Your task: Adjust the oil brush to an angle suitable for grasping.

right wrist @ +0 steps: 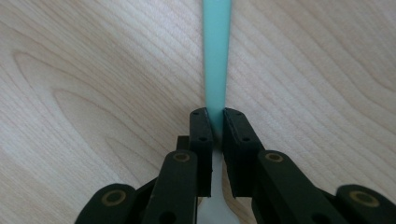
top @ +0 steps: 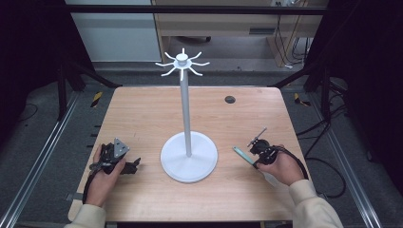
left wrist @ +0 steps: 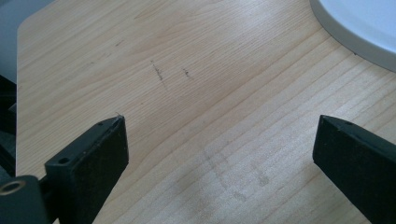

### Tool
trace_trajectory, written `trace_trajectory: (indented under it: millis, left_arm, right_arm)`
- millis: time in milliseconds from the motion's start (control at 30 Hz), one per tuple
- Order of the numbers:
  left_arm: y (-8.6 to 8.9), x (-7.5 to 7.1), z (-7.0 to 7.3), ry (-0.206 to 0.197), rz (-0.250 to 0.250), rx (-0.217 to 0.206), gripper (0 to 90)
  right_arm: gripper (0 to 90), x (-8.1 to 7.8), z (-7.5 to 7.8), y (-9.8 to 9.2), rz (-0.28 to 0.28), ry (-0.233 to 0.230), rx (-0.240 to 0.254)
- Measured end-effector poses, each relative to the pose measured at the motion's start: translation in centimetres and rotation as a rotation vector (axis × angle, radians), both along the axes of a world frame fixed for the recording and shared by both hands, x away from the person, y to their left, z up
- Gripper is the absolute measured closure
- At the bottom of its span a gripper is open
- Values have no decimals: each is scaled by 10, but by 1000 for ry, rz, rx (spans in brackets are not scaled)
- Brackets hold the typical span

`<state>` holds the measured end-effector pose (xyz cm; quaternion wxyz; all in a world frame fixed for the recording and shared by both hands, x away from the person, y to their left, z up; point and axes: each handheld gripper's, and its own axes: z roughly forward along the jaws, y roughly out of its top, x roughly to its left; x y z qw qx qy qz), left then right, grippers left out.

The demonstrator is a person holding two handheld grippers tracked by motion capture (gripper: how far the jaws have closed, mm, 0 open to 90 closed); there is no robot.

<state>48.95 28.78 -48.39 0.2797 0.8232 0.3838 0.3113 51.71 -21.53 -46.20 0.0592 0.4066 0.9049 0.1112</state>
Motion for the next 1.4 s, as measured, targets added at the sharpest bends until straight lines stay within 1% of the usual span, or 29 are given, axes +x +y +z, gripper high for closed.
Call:
trace_trajectory:
  millis: [33, 67, 100, 167, 200, 233, 300, 333, 433, 467, 500, 533, 567, 600, 633, 667, 700, 767, 800, 833, 867, 933, 967, 1067, 1133, 1267, 1400]
  left_arm:
    - [0, 0, 0, 0, 0, 0, 30]
    - [0, 0, 0, 0, 0, 0, 30]
    - [0, 0, 0, 0, -1, 1, 30]
    - [-1, 0, 0, -2, 0, 0, 30]
    - [-1, 0, 0, -2, 0, 0, 30]
    - [0, 0, 0, 0, 1, 4, 30]
    - [0, 1, -1, 4, 2, 6, 30]
    - [0, 0, -1, 5, 1, 6, 30]
    - [0, 0, 0, 1, 3, 2, 30]
    - [0, 0, 0, 1, 3, 2, 30]
    - [1, 0, 0, -1, 6, -3, 30]
    - [2, 0, 0, -3, 7, -1, 30]
    - [2, 1, 0, -4, 10, -6, 30]
    - [2, 1, 0, -4, 10, -6, 30]
    - [3, 1, 0, -5, 15, -10, 29]
    - [3, 1, 0, -5, 15, -10, 30]
    - [4, 0, 1, -12, 19, -18, 30]
    - [5, 0, 2, -19, 22, -15, 30]
    - [5, 0, 2, -19, 22, -15, 30]
    - [5, -1, 3, -22, 23, -10, 29]
    - [5, -1, 3, -26, 23, -2, 29]
    - [6, -1, 3, -22, 23, -3, 29]
    - [6, -1, 3, -24, 26, -4, 29]
    - [6, -1, 3, -26, 27, -2, 29]
    - [5, -1, 3, -27, 26, -8, 29]
    - [3, -1, 3, -27, 19, -1, 29]
    - [3, -1, 4, -30, 18, -3, 29]
  right_arm:
    - [825, 1, 2, -2, 16, -19, -1]
    - [825, -1, 5, -2, -7, -16, 12]
    - [826, -1, 9, -3, -3, -30, 15]
    - [826, -2, 16, -4, -18, -54, 30]
    - [826, -2, 16, -4, -18, -54, 30]
    - [826, -3, 25, -6, -29, -97, 55]
    - [826, -4, 35, -6, -47, -133, 89]
    - [826, -5, 39, -6, -46, -153, 99]
    - [826, -5, 51, -5, -48, -192, 129]
    - [826, -5, 51, -5, -48, -192, 129]
    - [826, -5, 62, -5, -54, -229, 156]
    - [826, -5, 66, -5, -60, -239, 164]
    - [826, -5, 71, -5, -62, -260, 174]
    - [826, -5, 71, -5, -62, -260, 174]
    - [826, -5, 80, -4, -73, -299, 207]
    - [826, -5, 80, -4, -73, -299, 207]
    - [826, -5, 87, -4, -86, -334, 252]
    - [826, -6, 91, -3, -100, -361, 279]
    - [826, -6, 91, -3, -100, -361, 279]
    - [826, -6, 92, 0, -105, -380, 305]
    - [826, -5, 93, 1, -109, -388, 311]
    - [826, -5, 93, 2, -108, -397, 315]
    - [826, -4, 94, 4, -113, -412, 331]
    - [825, -5, 95, 4, -132, -433, 365]
    - [826, -4, 94, 3, -138, -439, 358]
    - [826, -6, 93, 1, -154, -457, 372]
    - [826, -8, 89, 2, -158, -481, 401]
